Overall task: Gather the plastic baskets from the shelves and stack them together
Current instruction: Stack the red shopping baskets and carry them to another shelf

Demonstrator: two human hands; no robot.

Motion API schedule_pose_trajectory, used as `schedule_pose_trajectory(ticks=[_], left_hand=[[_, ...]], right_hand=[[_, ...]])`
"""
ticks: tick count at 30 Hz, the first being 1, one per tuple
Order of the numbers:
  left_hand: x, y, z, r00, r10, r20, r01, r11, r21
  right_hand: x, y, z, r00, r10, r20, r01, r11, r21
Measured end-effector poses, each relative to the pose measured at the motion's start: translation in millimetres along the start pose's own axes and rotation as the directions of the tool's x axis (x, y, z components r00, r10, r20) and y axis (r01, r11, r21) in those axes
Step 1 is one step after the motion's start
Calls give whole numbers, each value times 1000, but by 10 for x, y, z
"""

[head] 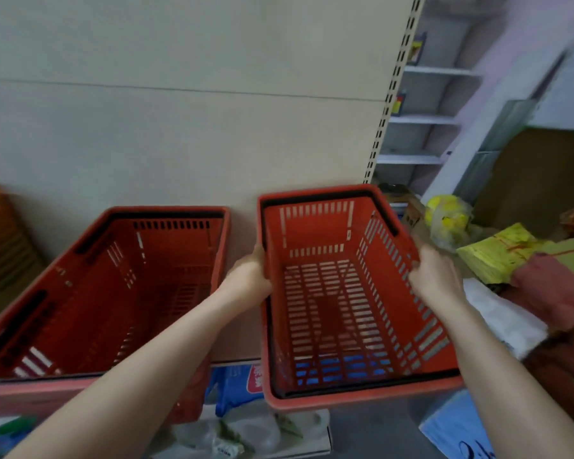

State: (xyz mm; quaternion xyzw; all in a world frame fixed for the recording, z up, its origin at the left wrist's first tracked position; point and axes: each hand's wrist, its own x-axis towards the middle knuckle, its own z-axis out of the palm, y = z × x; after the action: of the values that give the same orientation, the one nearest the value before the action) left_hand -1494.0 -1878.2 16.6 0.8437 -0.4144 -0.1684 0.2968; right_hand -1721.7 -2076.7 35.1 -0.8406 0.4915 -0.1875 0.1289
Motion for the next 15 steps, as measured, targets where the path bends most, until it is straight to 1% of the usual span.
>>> schedule_pose_trajectory(ticks=[2, 5, 7, 9, 12, 15], left_hand=[[-53, 10, -155, 993, 57, -105, -63, 997, -54], [-143, 59, -476, 970, 91, -224, -138, 969, -206], [-220, 84, -760, 948, 160, -276, -237, 933, -272], [-318, 98, -1068, 918, 231, -323, -341, 875, -343], [-457, 80, -1553, 857, 271, -439, -444, 820, -361], [-615, -20, -2039, 807, 260, -530, -483, 808, -337]], right_hand=[[-109, -200, -270, 993, -19, -113, 19, 1000, -6], [-283, -573, -672, 960, -50, -276, 51, 999, -4], [-392, -849, -915, 930, -70, -360, 78, 997, 8], [-501, -1152, -1118, 899, -98, -426, 116, 993, 17], [-614, -1588, -1310, 854, -114, -507, 157, 987, 44], [-696, -2021, -1332, 824, -95, -558, 202, 970, 132]])
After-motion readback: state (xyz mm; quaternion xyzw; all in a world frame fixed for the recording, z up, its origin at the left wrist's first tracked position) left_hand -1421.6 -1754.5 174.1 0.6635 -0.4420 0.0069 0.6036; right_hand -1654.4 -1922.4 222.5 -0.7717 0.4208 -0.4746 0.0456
